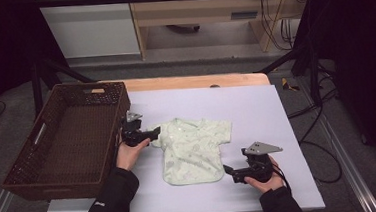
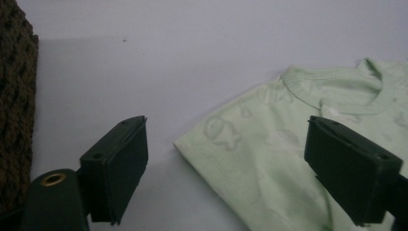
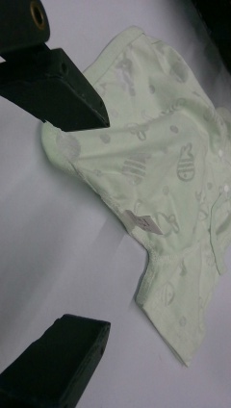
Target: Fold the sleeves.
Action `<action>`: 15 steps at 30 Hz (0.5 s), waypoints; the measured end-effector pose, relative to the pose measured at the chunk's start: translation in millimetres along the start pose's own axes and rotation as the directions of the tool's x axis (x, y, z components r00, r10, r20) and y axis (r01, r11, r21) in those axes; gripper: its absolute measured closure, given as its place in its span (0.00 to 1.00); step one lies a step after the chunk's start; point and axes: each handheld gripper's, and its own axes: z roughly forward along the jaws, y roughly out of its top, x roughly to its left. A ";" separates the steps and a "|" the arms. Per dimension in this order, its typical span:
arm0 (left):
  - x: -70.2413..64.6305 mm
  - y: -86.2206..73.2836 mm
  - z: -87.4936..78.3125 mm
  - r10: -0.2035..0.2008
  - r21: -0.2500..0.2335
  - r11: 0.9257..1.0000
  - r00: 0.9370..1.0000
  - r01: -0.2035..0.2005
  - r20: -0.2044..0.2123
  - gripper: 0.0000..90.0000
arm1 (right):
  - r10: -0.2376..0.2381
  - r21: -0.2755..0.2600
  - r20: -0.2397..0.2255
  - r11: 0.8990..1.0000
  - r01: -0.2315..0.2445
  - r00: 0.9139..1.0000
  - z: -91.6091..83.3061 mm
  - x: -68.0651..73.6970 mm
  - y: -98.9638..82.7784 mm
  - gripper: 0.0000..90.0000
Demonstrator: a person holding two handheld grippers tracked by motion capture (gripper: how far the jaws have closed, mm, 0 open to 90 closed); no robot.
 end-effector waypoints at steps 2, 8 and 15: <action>1.8 -1.4 2.7 -0.008 0.012 1.000 1.000 0.008 -0.010 0.22 | -0.001 -0.005 -0.002 1.000 0.001 1.000 0.1 0.8 0.0 0.07; 4.6 -3.6 8.3 -0.007 0.010 1.000 1.000 0.007 -0.006 0.37 | -0.004 -0.002 -0.001 1.000 0.004 1.000 0.4 0.9 -0.1 0.07; 10.5 -4.8 11.8 -0.007 0.005 1.000 0.999 0.007 -0.037 0.49 | -0.004 0.002 0.000 1.000 0.004 1.000 1.1 1.9 -0.2 0.07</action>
